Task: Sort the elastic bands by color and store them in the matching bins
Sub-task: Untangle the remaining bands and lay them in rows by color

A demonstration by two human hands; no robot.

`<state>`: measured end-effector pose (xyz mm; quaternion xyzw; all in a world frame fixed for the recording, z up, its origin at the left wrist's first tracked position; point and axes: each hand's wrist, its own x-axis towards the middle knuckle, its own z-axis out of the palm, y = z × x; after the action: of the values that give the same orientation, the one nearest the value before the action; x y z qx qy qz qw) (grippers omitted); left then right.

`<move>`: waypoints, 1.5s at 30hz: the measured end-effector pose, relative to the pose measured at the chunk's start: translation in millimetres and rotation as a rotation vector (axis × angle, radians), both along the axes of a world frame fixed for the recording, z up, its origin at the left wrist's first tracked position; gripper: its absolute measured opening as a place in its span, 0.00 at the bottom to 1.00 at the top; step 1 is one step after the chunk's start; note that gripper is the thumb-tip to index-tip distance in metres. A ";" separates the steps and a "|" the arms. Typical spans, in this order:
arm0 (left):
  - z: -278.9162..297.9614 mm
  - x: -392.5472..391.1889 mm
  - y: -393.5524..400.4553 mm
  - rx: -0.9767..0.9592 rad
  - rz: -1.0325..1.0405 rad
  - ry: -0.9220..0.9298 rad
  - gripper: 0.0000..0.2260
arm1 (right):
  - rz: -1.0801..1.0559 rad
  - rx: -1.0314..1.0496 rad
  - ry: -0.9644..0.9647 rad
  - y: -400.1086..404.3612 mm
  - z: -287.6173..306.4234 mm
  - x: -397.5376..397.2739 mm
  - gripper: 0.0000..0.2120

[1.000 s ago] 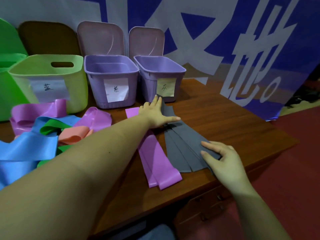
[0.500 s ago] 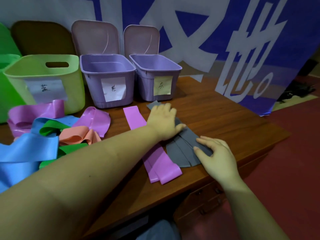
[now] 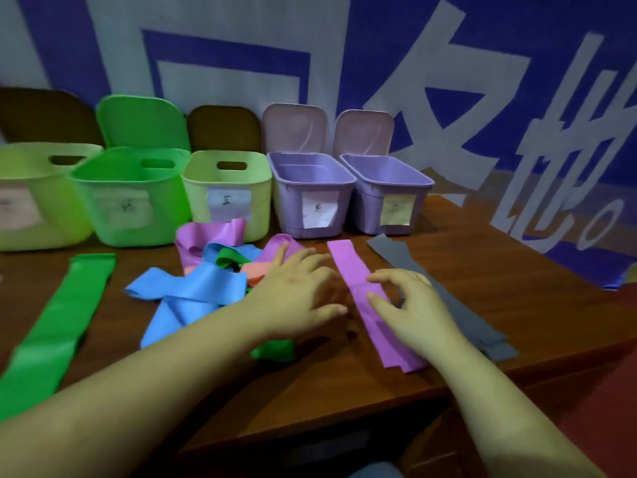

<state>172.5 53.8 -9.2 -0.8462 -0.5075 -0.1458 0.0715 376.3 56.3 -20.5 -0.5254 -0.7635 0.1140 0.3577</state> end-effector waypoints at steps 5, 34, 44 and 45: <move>1.1 -90.4 -22.0 0.016 0.218 -0.101 0.36 | 0.158 -0.070 0.044 8.2 -10.0 -81.2 0.09; -34.3 -135.2 11.8 0.048 0.256 -0.483 0.29 | 0.316 -0.132 0.449 57.9 -4.0 -171.0 0.14; -16.7 -132.5 8.1 0.006 0.196 -1.180 0.08 | 0.308 -0.120 0.575 47.5 -0.9 -180.4 0.20; -13.9 -133.4 8.1 -0.031 0.182 -1.301 0.08 | 0.304 -0.201 0.575 49.2 -1.9 -180.4 0.25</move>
<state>39.1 61.9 -23.1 -0.5401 -0.5186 -0.6138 -0.2500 195.9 105.5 -22.4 -0.3847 -0.6859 0.3842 0.4837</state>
